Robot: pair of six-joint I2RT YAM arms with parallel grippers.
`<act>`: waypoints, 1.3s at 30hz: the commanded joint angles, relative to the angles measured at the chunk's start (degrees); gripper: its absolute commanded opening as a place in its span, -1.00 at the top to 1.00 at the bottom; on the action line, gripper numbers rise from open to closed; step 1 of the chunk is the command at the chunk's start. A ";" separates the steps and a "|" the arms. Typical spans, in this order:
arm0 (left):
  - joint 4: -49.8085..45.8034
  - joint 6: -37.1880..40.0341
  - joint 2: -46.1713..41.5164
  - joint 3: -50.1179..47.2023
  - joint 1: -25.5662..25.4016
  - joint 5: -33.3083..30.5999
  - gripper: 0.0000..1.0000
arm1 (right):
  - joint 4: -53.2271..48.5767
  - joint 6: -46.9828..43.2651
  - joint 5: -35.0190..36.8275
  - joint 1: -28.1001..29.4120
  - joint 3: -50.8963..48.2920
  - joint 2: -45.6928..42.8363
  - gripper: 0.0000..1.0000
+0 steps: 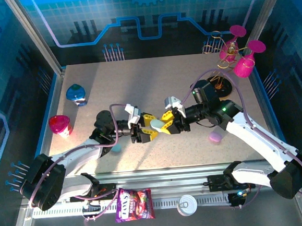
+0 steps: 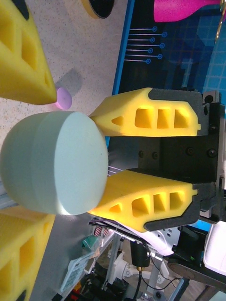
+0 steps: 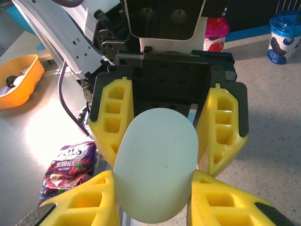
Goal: Insert the wireless bluetooth earbuds into the charging case
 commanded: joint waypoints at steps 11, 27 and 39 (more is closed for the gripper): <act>1.69 -0.35 0.04 2.43 -0.96 1.47 -0.02 | -1.29 -1.77 1.05 0.64 1.13 0.45 0.39; 0.54 2.33 -0.88 1.82 -1.07 1.69 0.46 | 4.78 2.48 6.66 1.00 -0.08 -1.33 -0.31; -0.59 5.97 -1.28 1.39 -1.15 1.91 0.55 | 12.09 7.61 15.26 -1.17 -1.95 -4.19 -0.38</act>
